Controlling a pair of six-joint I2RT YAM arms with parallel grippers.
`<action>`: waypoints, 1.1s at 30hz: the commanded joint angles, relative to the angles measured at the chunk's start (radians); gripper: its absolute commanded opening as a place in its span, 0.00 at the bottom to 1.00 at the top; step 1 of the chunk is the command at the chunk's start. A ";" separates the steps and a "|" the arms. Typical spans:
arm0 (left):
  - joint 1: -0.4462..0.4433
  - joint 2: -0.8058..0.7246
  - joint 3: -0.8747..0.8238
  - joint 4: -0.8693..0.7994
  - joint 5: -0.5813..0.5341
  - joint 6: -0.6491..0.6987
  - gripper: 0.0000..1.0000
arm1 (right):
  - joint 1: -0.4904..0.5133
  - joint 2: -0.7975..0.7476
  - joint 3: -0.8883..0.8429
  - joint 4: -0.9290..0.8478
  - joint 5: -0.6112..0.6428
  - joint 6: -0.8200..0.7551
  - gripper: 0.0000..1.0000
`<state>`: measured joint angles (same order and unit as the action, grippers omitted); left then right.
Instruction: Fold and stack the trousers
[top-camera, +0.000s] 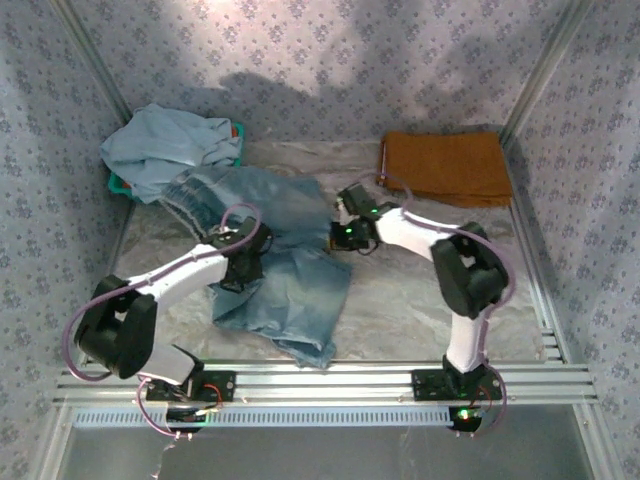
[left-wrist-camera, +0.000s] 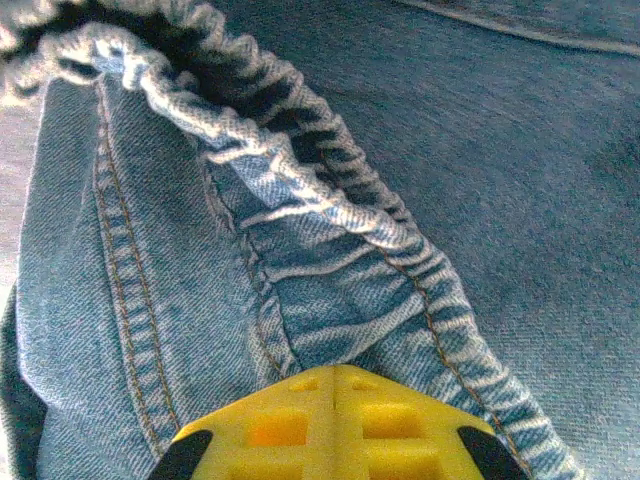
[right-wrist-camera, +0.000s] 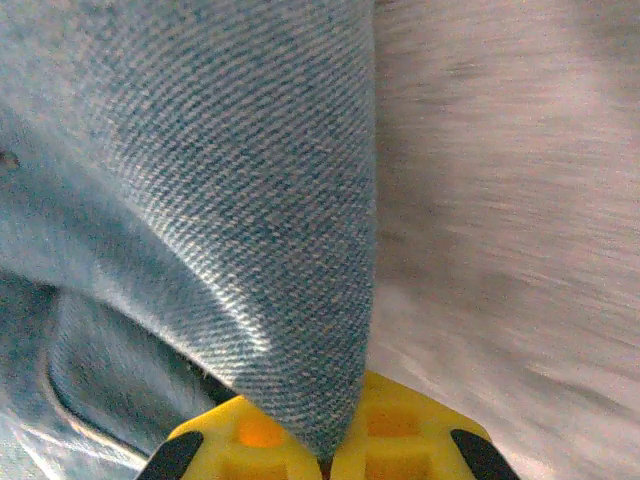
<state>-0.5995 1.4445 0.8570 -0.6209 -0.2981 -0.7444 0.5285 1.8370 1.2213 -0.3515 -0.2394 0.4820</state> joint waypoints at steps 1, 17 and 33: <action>-0.112 0.035 -0.012 0.073 0.001 -0.077 0.00 | -0.120 -0.114 -0.091 -0.064 0.052 -0.014 0.00; -0.418 0.148 0.349 -0.108 -0.139 -0.172 0.50 | -0.357 -0.303 -0.120 -0.228 0.044 -0.103 0.61; -0.445 0.424 0.436 -0.162 -0.150 -0.125 0.39 | -0.325 -0.567 -0.424 -0.158 -0.024 0.029 0.71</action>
<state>-1.0374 1.8923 1.3060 -0.7315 -0.4057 -0.8665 0.1764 1.3029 0.8394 -0.5190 -0.2241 0.4736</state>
